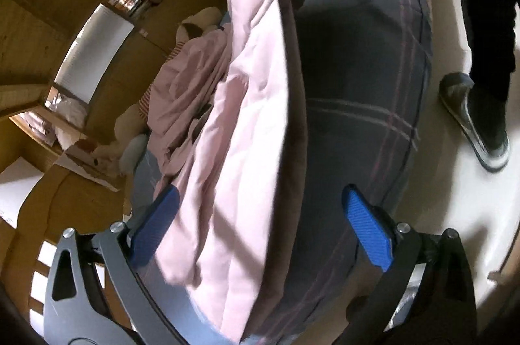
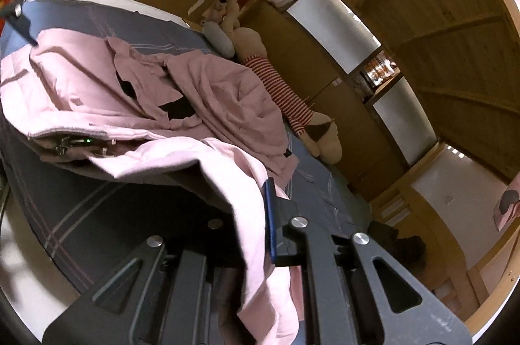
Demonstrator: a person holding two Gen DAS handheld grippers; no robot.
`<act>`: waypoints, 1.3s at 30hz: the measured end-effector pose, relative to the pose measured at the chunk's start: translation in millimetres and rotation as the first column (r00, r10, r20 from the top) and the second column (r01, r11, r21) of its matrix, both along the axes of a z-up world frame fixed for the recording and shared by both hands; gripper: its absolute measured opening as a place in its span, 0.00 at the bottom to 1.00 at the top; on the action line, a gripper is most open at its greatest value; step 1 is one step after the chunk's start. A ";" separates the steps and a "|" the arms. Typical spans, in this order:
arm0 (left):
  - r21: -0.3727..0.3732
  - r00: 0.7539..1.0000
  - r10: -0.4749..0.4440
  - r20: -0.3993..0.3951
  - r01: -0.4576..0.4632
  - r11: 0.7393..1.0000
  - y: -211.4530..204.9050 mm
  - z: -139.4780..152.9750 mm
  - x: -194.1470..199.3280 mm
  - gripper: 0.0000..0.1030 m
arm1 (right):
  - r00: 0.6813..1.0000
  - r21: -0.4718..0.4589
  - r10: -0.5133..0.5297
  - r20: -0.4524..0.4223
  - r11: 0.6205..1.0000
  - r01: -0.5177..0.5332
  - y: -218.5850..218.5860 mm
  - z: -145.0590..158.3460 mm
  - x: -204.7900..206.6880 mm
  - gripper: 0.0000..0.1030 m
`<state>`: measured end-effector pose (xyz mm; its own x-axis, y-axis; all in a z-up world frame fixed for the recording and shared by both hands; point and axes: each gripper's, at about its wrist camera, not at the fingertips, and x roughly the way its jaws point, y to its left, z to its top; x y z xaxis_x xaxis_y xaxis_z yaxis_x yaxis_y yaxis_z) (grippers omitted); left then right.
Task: Fold large clothes
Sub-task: 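Grasp the pink jacket hem with the right gripper while the left gripper grasps it too, then lift the hem with both grippers and fold it over toward the hood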
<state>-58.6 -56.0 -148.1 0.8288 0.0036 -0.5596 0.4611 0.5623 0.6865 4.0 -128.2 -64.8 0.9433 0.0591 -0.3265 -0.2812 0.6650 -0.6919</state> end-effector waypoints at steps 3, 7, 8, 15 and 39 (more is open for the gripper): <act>-0.008 0.999 0.052 -0.001 -0.052 0.999 1.1 -9.3 26.4 0.72 | 1.000 0.014 -0.003 -0.006 1.000 0.003 -0.1 3.2 0.6 0.10; -0.204 0.990 0.132 -0.048 -0.139 0.969 18.7 15.5 47.4 0.18 | 1.000 0.028 -0.004 -0.020 1.000 0.005 -1.8 4.0 1.7 0.10; -0.248 0.988 0.149 -0.028 -0.152 0.957 23.5 27.2 47.6 0.15 | 1.000 0.031 -0.007 -0.019 0.999 0.007 -2.9 4.4 1.7 0.10; -0.475 0.960 0.279 -0.018 -0.254 0.843 51.1 74.6 60.1 0.11 | 0.999 0.107 -0.040 -0.012 0.993 0.041 -9.4 16.9 5.7 0.09; -0.548 0.909 0.415 0.027 -0.334 0.767 62.5 206.0 246.3 0.10 | 0.994 0.362 -0.087 0.073 0.931 0.055 -13.5 106.4 137.7 0.05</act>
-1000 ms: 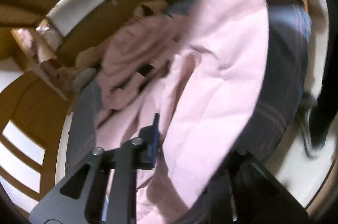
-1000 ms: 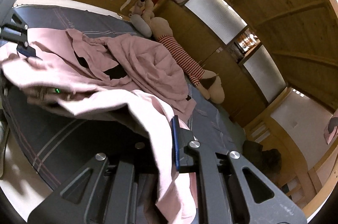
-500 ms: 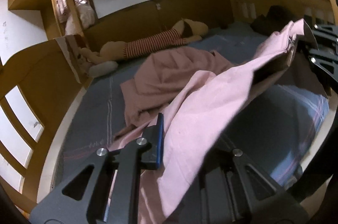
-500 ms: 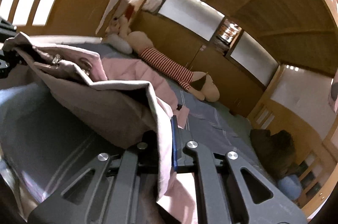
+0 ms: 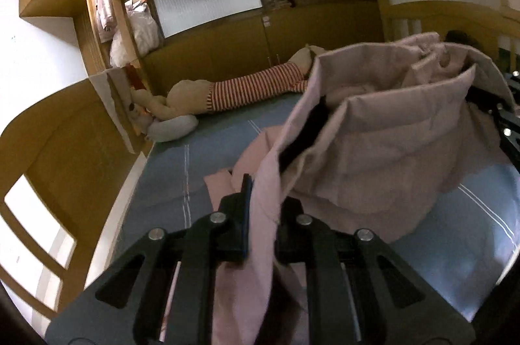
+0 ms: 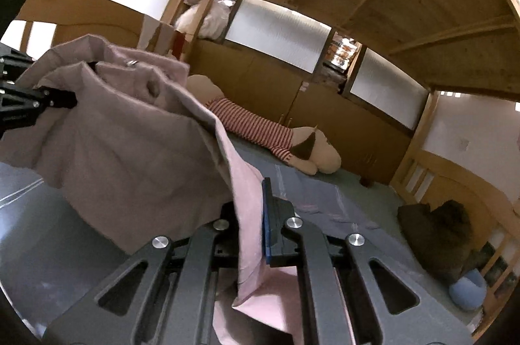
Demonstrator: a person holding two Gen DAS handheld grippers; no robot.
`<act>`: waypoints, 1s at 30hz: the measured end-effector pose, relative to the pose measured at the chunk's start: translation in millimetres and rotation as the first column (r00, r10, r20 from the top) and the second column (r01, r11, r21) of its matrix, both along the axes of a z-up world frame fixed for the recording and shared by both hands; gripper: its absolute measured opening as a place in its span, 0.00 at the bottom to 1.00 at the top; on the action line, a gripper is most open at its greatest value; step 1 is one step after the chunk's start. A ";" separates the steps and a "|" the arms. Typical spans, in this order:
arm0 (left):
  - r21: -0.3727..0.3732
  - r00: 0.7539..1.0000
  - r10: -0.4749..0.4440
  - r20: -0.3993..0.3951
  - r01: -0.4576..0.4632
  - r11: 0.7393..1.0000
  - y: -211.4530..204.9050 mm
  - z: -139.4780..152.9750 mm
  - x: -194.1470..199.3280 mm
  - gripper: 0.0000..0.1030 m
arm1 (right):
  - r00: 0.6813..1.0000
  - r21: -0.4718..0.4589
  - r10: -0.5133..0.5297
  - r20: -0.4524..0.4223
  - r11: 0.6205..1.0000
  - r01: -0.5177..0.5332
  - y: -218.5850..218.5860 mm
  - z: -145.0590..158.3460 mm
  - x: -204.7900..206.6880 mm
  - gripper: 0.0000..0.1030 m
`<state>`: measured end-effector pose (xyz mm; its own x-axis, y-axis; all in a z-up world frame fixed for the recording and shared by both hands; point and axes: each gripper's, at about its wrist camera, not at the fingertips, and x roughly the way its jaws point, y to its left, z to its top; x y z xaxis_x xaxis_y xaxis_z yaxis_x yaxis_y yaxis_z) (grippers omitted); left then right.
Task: Fold large clothes
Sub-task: 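Lift the hem with both grippers and fold it over toward the hood, then lay the hem down over the hood and open both grippers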
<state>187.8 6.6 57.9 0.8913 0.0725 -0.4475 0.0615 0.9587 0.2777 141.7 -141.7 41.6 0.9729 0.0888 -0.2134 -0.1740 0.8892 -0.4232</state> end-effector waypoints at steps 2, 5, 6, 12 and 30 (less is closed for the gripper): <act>0.028 1.000 0.010 -0.010 -0.010 1.000 0.1 2.2 27.2 0.10 | 1.000 -0.030 -0.008 0.001 1.000 0.008 7.6 7.4 25.5 0.04; 0.070 0.999 0.014 -0.035 -0.012 0.998 1.5 5.6 78.9 0.11 | 1.000 -0.098 -0.025 0.010 0.995 0.026 16.7 11.7 68.1 0.04; 0.079 0.999 0.014 -0.042 -0.011 0.997 3.8 6.0 91.7 0.11 | 0.999 -0.125 -0.032 0.015 0.992 0.034 18.9 11.2 81.6 0.04; 0.163 0.995 0.014 -0.100 0.003 0.987 14.0 -13.6 201.7 0.11 | 0.998 -0.261 -0.063 -0.006 0.964 0.059 35.0 -7.7 187.4 0.04; 0.075 0.991 0.103 -0.082 -0.096 0.993 62.5 -120.7 408.3 0.72 | 0.950 -0.186 -0.105 -0.293 0.981 0.052 54.1 -125.8 428.1 0.25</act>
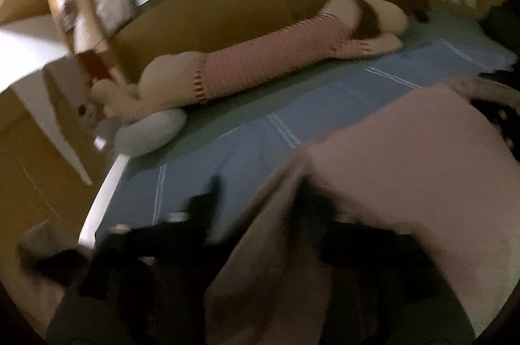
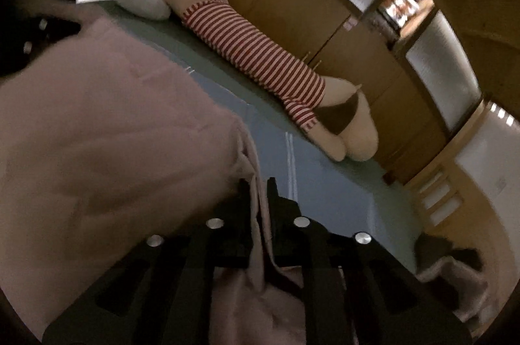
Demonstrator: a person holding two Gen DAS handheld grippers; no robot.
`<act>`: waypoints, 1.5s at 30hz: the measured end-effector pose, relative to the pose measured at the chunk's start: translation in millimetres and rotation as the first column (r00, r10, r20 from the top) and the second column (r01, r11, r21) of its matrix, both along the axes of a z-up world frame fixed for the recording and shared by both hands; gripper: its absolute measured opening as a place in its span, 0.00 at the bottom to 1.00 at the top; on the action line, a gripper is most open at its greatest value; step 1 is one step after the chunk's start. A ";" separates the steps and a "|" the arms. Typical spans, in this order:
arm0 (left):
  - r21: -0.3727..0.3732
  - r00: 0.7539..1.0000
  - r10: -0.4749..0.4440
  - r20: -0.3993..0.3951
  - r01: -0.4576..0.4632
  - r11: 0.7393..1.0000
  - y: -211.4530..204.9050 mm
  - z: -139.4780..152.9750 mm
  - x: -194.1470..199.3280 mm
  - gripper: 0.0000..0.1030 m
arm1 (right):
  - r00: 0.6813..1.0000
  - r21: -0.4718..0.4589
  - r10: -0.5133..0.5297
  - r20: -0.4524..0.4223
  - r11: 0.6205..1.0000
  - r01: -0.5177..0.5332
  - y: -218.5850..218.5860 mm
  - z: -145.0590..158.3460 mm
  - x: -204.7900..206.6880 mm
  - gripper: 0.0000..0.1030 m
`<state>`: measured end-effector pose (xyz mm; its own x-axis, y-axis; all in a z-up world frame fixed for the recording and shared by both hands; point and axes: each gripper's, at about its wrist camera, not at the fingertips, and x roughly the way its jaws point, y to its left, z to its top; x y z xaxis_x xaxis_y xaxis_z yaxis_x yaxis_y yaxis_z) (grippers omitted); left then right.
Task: Fold large clothes
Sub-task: 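Lay the hem down over the hood and open both grippers, then withdraw both grippers up from the folded jacket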
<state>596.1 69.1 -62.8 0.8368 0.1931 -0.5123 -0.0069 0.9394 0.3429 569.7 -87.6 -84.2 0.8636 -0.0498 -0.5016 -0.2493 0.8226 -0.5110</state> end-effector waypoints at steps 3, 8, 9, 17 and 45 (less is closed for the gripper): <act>-0.146 0.996 0.090 0.002 -0.089 0.985 34.2 -4.5 12.1 0.98 | 0.998 0.087 -0.064 0.001 0.994 0.063 -14.2 -1.0 11.8 0.61; -0.186 0.984 0.177 0.017 -0.171 0.968 57.7 -11.5 21.1 0.98 | 0.969 0.355 -0.197 -0.147 0.904 0.237 -71.7 -10.1 45.5 0.99; -0.188 0.979 0.203 0.019 -0.195 0.962 62.9 -12.4 22.0 0.96 | 0.963 0.388 -0.206 -0.175 0.884 0.260 -80.7 -15.0 48.9 0.99; -0.320 0.951 0.310 0.006 -0.292 0.901 106.8 -34.7 18.7 0.85 | 0.938 0.454 -0.275 -0.212 0.822 0.344 -97.0 -34.6 48.9 0.99; -0.382 0.964 0.261 -0.043 -0.257 0.888 75.7 55.5 -354.6 0.98 | 0.934 0.644 -0.342 -0.098 0.694 0.322 -178.9 63.8 -273.6 0.99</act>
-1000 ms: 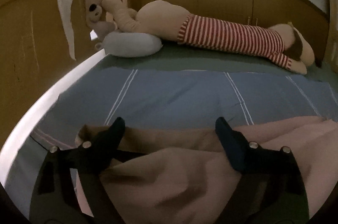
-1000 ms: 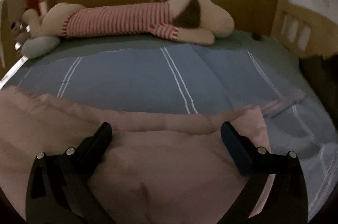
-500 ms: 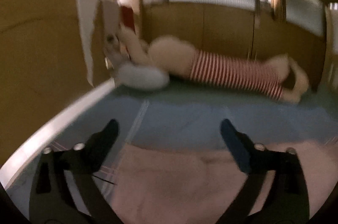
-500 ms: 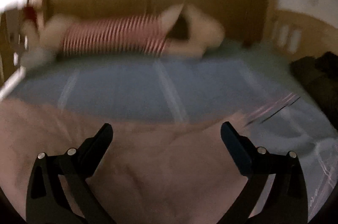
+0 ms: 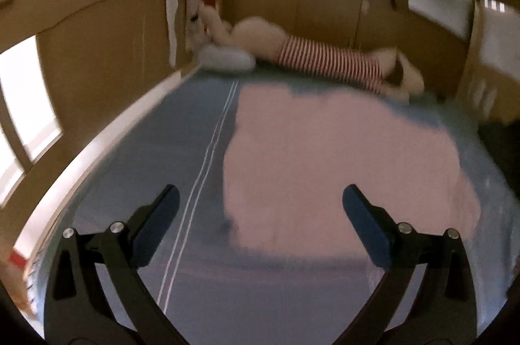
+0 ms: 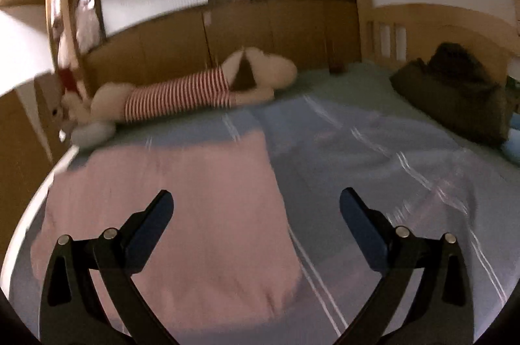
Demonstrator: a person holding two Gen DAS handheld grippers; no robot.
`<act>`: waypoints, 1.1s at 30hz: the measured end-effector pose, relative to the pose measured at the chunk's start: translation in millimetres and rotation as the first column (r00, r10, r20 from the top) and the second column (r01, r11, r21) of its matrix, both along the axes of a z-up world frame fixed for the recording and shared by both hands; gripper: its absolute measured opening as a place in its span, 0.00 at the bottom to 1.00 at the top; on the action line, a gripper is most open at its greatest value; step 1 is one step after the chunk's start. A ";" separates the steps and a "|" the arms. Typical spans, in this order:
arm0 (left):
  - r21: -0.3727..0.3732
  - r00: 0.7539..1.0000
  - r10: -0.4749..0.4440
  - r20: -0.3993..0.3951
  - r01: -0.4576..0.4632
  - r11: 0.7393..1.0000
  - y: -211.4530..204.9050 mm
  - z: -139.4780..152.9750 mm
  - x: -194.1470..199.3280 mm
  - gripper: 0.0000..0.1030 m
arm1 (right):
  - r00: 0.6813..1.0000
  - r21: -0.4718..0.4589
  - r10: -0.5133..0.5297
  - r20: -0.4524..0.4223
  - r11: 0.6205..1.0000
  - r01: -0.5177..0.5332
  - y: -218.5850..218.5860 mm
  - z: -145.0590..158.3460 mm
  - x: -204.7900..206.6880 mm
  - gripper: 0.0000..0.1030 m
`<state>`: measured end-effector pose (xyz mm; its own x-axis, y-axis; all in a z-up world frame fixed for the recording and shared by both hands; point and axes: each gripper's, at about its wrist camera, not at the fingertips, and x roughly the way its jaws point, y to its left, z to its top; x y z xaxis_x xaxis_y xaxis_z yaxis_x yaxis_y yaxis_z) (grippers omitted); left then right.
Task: Fold large clothes
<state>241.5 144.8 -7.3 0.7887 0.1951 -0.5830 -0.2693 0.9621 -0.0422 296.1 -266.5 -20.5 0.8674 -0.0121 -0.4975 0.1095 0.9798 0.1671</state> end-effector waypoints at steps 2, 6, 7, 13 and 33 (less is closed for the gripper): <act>0.003 1.000 -0.002 -0.020 0.002 1.000 -7.2 -7.7 -26.6 0.98 | 0.998 -0.032 0.032 -0.052 0.999 -0.033 -0.2 -12.6 -35.1 0.99; -0.007 1.000 0.008 -0.001 -0.008 1.000 -15.3 -6.3 -65.7 0.98 | 0.993 -0.014 0.021 -0.113 1.000 -0.022 -7.1 -24.2 -76.5 0.99; -0.011 1.000 0.000 0.007 0.000 1.000 -19.1 -4.1 -74.9 0.98 | 0.995 -0.006 0.013 -0.104 1.000 -0.013 -7.6 -22.5 -87.4 0.99; -0.012 0.998 -0.045 0.039 0.046 0.999 -42.5 4.3 -112.0 0.98 | 0.995 -0.039 0.074 -0.069 0.996 -0.076 22.3 -19.2 -130.0 0.99; 0.094 0.992 -0.062 0.112 0.051 0.994 -105.9 54.5 -150.7 0.98 | 0.978 -0.162 0.178 0.106 0.974 -0.160 106.7 37.6 -213.9 0.99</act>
